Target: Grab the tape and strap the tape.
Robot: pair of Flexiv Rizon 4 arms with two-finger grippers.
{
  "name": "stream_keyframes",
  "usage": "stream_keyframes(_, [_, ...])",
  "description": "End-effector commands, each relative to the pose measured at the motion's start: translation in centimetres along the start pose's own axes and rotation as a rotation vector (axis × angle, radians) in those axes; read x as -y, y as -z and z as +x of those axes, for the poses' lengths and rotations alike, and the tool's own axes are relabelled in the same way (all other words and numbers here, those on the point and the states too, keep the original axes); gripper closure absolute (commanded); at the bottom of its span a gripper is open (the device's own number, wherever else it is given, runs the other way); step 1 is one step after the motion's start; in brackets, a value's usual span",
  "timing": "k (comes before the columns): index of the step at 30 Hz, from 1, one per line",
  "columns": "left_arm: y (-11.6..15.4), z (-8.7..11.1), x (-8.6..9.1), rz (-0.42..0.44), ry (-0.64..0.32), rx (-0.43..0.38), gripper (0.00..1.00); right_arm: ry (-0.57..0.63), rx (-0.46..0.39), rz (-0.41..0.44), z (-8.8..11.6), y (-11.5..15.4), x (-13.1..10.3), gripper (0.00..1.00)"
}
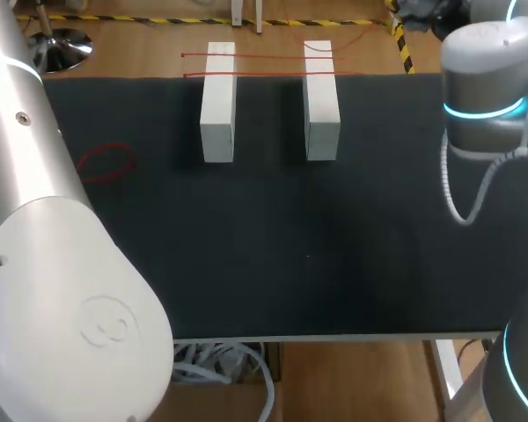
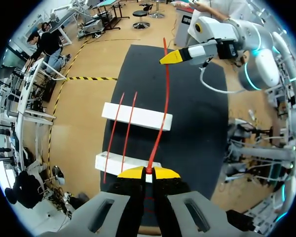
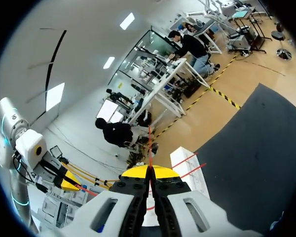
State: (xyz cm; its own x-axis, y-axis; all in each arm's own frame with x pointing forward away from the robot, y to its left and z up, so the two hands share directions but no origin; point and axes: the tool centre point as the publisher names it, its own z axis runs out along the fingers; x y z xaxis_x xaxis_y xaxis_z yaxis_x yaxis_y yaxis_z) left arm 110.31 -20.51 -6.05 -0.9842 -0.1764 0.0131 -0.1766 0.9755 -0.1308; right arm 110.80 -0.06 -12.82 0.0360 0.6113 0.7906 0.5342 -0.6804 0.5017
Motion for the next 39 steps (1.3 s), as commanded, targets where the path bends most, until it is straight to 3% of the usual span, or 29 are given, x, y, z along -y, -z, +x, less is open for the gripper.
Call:
stream_keyframes(1, [0.1,-0.1,0.1,-0.006,0.0,-0.003,1.0,0.056,0.181,0.02,0.4,-0.1,-0.4,1.0])
stream_keyframes(2, [0.1,-0.1,0.1,-0.006,0.0,-0.003,1.0,0.181,0.221,0.04,0.5,-0.4,-0.4,1.0])
stream_keyframes(5, [0.1,-0.1,0.1,-0.006,0.0,-0.003,1.0,0.383,0.288,0.058,1.1,-0.7,-0.7,1.0])
stream_keyframes(7, [0.1,-0.1,0.1,-0.006,0.0,-0.003,1.0,0.547,0.309,0.021,1.8,-0.5,-0.9,1.0])
stream_keyframes(13, [0.1,-0.1,0.1,-0.006,0.0,-0.003,1.0,0.769,0.374,0.03,2.7,-0.4,-0.8,1.0])
stream_keyframes(16, [0.1,-0.1,0.1,-0.006,0.0,-0.003,1.0,0.998,0.353,0.069,3.5,-0.1,0.0,1.0])
stream_keyframes(18, [0.1,-0.1,0.1,-0.006,0.0,-0.003,1.0,1.043,0.376,0.121,3.8,0.0,0.4,1.0])
stream_keyframes(27, [0.1,-0.1,0.1,-0.006,0.0,-0.003,1.0,1.255,0.376,0.158,4.5,-0.1,1.0,1.0])
stream_keyframes(39, [0.1,-0.1,0.1,-0.006,0.0,-0.003,1.0,1.351,0.38,0.236,4.1,-0.5,1.6,1.0])
